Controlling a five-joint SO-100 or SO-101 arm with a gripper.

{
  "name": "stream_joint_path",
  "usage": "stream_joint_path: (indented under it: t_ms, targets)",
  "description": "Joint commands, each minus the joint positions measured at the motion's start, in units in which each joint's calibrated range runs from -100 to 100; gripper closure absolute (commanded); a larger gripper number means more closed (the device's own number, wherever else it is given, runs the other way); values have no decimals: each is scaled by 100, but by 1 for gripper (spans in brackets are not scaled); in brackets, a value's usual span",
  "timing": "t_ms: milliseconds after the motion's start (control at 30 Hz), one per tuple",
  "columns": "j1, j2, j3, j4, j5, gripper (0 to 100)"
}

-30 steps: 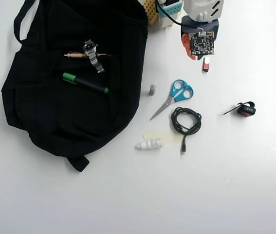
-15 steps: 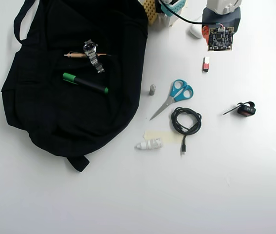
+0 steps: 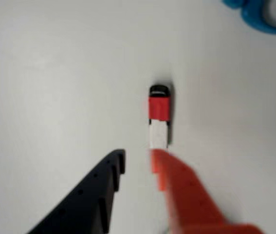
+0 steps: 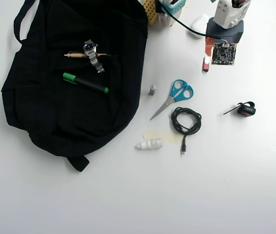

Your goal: Put the usb stick into the black bag

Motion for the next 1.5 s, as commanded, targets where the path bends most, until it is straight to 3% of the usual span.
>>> stream_joint_path:
  t_ms: [0,567,1467]
  targets:
    - [-98,166,-291,-205,-26,81]
    - [-255,382,1003,-1884,-21,77]
    - [-187,1179,572,-1393,147,77]
